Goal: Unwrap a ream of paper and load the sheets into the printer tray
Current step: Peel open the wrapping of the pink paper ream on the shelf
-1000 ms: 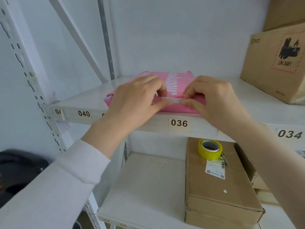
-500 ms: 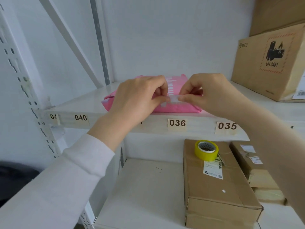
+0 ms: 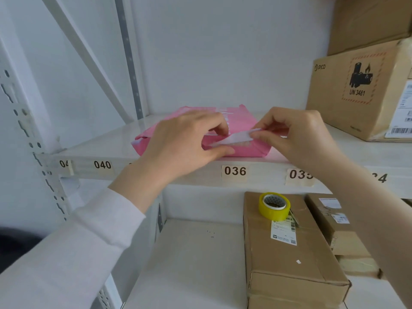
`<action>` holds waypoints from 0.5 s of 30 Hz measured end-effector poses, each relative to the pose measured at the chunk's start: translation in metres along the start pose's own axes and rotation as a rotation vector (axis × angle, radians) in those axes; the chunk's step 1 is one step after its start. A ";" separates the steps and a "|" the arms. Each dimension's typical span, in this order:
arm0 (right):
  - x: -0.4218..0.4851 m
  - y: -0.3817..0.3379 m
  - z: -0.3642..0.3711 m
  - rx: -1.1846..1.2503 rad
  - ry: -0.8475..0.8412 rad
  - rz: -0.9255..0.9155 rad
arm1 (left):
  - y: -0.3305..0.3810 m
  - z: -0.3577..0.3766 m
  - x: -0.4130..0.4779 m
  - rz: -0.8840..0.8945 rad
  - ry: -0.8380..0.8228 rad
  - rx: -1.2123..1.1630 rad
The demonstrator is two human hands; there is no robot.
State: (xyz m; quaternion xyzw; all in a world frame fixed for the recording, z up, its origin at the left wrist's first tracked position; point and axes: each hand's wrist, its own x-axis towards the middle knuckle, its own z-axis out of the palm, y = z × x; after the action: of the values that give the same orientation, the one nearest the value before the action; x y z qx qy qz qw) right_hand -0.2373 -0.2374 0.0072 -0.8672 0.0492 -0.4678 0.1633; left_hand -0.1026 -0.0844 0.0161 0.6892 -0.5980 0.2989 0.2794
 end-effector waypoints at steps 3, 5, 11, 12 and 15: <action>0.003 -0.003 -0.001 -0.014 0.009 0.035 | 0.006 0.008 0.000 0.019 0.058 -0.003; 0.004 -0.004 -0.001 -0.007 0.016 0.046 | 0.008 0.013 0.002 0.004 0.115 0.017; 0.004 -0.002 0.001 -0.001 0.054 0.074 | 0.008 0.010 0.009 -0.031 0.083 0.045; 0.003 -0.002 0.001 0.002 0.061 0.078 | 0.008 0.010 0.010 -0.023 0.074 0.047; 0.002 -0.003 0.002 0.044 0.087 0.108 | 0.009 0.009 0.015 0.007 0.050 0.066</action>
State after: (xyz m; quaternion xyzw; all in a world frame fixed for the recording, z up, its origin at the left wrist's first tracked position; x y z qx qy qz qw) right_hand -0.2344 -0.2348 0.0083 -0.8384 0.0929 -0.4964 0.2052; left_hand -0.1088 -0.1017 0.0214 0.6883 -0.5830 0.3364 0.2704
